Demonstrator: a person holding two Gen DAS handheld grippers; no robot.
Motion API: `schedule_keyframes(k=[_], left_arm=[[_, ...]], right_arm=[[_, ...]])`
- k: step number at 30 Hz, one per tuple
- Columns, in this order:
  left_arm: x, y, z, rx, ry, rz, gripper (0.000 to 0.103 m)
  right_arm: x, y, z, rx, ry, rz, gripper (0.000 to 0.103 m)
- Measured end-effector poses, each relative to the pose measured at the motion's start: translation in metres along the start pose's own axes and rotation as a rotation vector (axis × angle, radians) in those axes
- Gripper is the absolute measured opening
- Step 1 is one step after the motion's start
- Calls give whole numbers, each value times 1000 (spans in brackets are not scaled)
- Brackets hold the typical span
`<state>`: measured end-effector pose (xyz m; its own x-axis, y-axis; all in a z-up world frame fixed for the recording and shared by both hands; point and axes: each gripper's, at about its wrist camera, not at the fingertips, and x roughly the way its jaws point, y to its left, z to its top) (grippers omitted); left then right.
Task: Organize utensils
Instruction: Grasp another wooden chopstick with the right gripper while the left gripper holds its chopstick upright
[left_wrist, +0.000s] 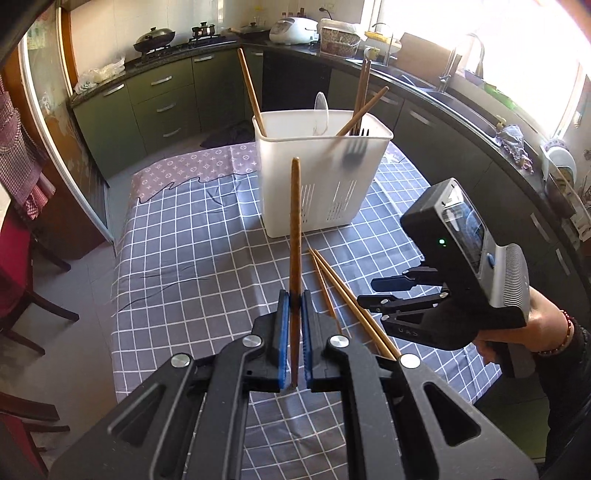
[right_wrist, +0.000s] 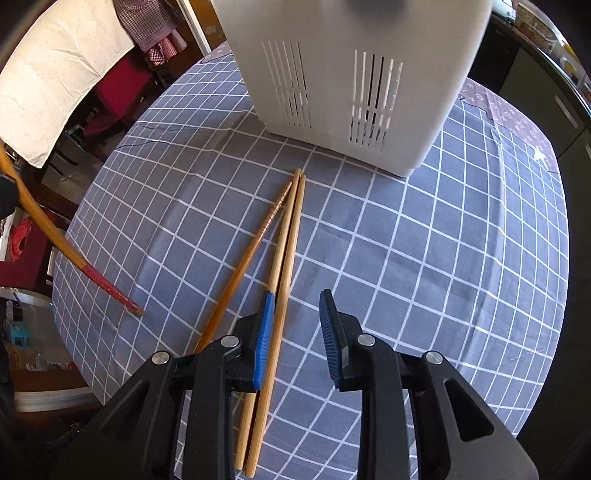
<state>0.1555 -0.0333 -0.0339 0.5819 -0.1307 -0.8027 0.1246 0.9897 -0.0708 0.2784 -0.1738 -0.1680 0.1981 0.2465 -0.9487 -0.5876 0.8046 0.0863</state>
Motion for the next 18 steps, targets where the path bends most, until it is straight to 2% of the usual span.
schedule_keyframes(k=[3,18], left_arm=[[-2,-1,-1,6,-4,-10,7],[-1,0,-3,23,-6,-10,7]], right_arm=[[5,3,5,-11,23,-26,20],[17,18,12,-42,89,-44,18]])
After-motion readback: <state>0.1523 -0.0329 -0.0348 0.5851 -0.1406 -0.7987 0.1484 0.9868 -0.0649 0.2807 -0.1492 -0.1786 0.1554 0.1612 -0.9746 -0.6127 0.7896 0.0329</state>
